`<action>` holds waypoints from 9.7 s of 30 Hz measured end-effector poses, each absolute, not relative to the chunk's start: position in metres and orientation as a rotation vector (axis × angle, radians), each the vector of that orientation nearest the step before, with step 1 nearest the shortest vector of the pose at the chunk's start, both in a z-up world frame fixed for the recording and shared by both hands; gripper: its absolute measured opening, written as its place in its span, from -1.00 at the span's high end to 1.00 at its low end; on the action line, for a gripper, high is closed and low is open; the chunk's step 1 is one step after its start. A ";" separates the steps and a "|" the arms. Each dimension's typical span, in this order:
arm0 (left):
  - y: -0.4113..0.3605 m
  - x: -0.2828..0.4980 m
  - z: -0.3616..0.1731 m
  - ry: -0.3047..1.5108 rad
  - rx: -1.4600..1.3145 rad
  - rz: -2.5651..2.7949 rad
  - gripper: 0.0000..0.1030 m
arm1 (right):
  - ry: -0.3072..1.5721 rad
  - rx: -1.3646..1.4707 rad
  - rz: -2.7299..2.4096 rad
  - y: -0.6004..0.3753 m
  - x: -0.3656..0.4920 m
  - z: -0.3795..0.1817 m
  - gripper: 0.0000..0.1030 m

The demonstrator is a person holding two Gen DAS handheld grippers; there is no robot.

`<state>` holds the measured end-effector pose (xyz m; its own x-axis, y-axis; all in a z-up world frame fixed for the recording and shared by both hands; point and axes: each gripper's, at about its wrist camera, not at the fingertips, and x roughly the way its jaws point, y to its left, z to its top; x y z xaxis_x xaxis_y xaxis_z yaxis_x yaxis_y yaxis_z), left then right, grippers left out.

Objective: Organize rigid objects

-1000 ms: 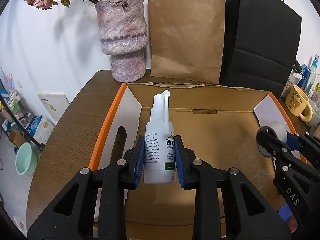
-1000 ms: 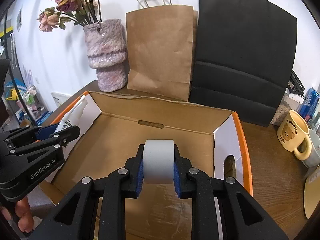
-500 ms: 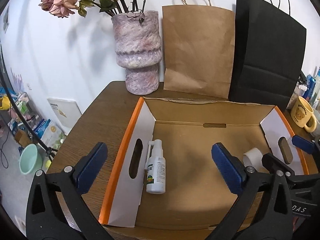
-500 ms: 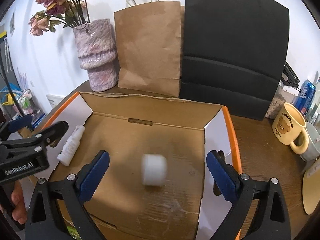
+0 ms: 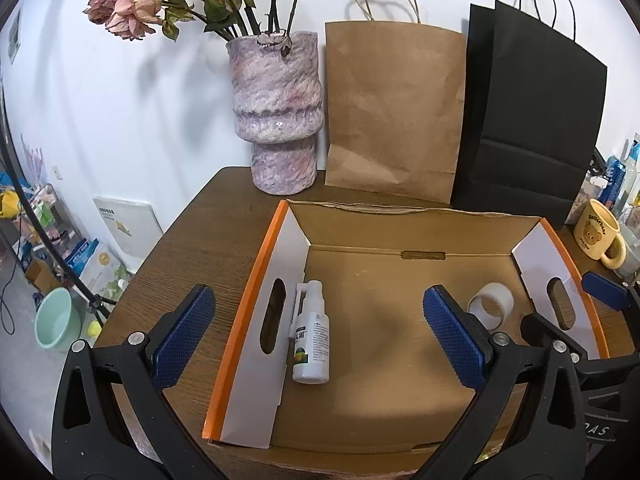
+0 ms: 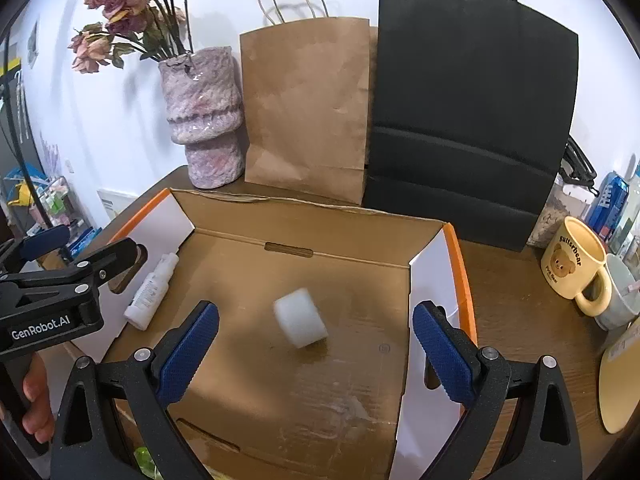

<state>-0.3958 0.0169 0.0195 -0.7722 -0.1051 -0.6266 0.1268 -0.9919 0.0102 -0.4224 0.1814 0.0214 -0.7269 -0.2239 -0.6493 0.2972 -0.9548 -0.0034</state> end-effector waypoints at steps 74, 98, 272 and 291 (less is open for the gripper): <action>-0.044 -0.206 -0.035 -0.015 1.114 -3.014 -1.00 | 0.294 1.019 -2.511 0.138 -0.199 -0.036 -0.95; -0.046 -0.215 -0.048 0.006 1.232 -2.978 -1.00 | 0.211 0.986 -2.506 0.142 -0.204 -0.037 -0.69; 0.034 -0.402 0.004 0.066 1.030 -2.879 0.28 | 0.153 0.922 -2.744 0.184 -0.417 0.013 -0.71; 0.024 -0.401 0.008 0.105 1.005 -2.841 -1.00 | 0.120 0.915 -2.760 0.196 -0.415 0.022 -0.73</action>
